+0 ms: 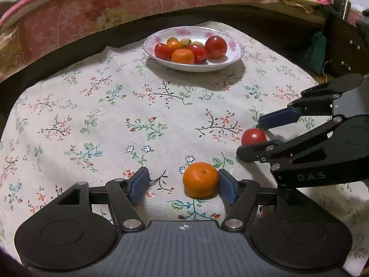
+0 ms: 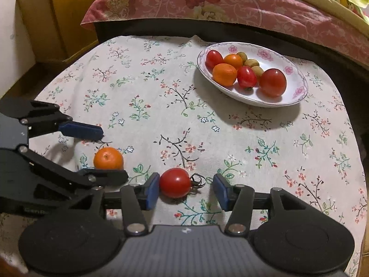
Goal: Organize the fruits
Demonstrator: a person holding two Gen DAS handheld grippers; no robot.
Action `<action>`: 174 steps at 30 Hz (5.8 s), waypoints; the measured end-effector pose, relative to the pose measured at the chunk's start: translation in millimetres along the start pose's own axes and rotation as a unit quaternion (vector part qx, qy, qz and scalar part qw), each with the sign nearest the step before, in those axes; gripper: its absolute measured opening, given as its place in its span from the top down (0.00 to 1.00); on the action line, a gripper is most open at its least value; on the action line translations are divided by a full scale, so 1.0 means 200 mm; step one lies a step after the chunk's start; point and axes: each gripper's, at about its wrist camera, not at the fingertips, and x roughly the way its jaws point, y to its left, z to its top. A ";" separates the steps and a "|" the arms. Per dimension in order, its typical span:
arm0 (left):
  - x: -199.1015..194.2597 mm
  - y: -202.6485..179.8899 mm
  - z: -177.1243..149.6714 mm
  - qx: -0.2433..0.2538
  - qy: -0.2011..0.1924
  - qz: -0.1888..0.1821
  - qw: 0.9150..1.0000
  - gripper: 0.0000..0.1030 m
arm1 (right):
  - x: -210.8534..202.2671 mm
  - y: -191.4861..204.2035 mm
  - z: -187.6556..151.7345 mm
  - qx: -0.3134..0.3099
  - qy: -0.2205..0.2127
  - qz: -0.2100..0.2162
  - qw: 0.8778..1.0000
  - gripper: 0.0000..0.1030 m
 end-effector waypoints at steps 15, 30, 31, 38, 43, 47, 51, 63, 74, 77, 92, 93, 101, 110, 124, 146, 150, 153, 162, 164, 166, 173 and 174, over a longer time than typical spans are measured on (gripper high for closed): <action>-0.01 -0.05 0.03 0.014 0.010 0.003 1.000 0.55 | 0.01 0.02 0.02 -0.011 0.000 0.009 1.000 0.55; -0.01 -0.08 0.08 0.022 0.013 0.000 1.000 0.63 | -0.03 -0.03 0.04 0.011 -0.005 0.009 1.000 0.58; -0.01 -0.09 0.09 0.023 0.010 0.000 1.000 0.63 | -0.03 -0.03 0.04 0.013 -0.007 0.007 1.000 0.58; -0.01 -0.08 0.14 0.017 -0.002 -0.002 1.000 0.63 | -0.05 -0.07 0.08 0.030 -0.017 -0.003 0.999 0.58; -0.02 -0.06 0.20 0.009 -0.018 0.001 1.000 0.63 | -0.07 -0.11 0.12 0.040 -0.031 -0.010 0.999 0.58; -0.01 -0.05 0.28 0.003 -0.033 0.003 0.999 0.63 | -0.07 -0.16 0.18 0.054 -0.043 -0.014 0.998 0.58; 0.02 -0.03 0.36 -0.005 -0.049 0.001 0.999 0.63 | -0.07 -0.24 0.24 0.071 -0.057 -0.019 0.996 0.58; 0.19 -0.01 0.59 0.006 -0.066 0.011 0.998 0.63 | 0.03 -0.46 0.38 0.112 -0.076 -0.040 0.990 0.58; 0.34 0.02 0.67 0.011 -0.059 0.019 0.998 0.63 | 0.17 -0.54 0.44 0.121 -0.064 -0.044 0.990 0.58; 0.36 0.03 0.68 0.009 -0.059 0.018 0.998 0.63 | 0.19 -0.55 0.45 0.125 -0.062 -0.042 0.989 0.58; 0.38 0.05 0.72 0.013 -0.067 0.023 0.997 0.63 | 0.22 -0.57 0.48 0.136 -0.078 -0.044 0.987 0.58; 0.38 0.05 0.72 0.013 -0.068 0.024 0.997 0.62 | 0.22 -0.57 0.48 0.138 -0.078 -0.044 0.986 0.58; 0.39 0.05 0.73 0.013 -0.066 0.028 0.997 0.55 | 0.22 -0.59 0.48 0.144 -0.076 -0.053 0.985 0.57; 0.39 0.07 0.74 0.003 -0.064 0.033 0.997 0.43 | 0.21 -0.60 0.48 0.149 -0.079 -0.057 0.984 0.56; 0.29 0.11 0.71 -0.020 -0.079 0.094 0.992 0.18 | 0.12 -0.59 0.49 0.164 -0.098 -0.047 0.980 0.45; -0.18 -0.05 0.46 -0.043 -0.103 0.136 0.984 0.00 | -0.37 -0.33 0.23 0.174 -0.123 -0.042 0.976 0.36; -0.24 -0.07 0.40 -0.042 -0.103 0.142 0.984 0.00 | -0.44 -0.25 0.19 0.166 -0.133 -0.044 0.976 0.36; -0.28 -0.07 0.35 -0.045 -0.108 0.142 0.983 0.00 | -0.48 -0.20 0.16 0.160 -0.137 -0.047 0.976 0.36; -0.33 -0.09 0.23 -0.059 -0.073 0.137 0.986 0.00 | -0.52 -0.10 0.02 0.176 -0.117 -0.035 0.977 0.36; -0.33 -0.08 0.20 -0.069 -0.061 0.127 0.988 0.00 | -0.52 -0.08 -0.01 0.181 -0.112 -0.032 0.977 0.36; -0.33 -0.07 0.17 -0.084 -0.052 0.119 0.988 0.00 | -0.52 -0.07 -0.04 0.182 -0.109 -0.029 0.977 0.36; -0.35 -0.08 0.10 -0.097 -0.037 0.119 0.988 0.00 | -0.53 -0.03 -0.09 0.185 -0.099 -0.023 0.978 0.36; -0.36 -0.09 0.09 -0.095 -0.036 0.120 0.988 0.00 | -0.53 -0.03 -0.10 0.185 -0.097 -0.023 0.978 0.36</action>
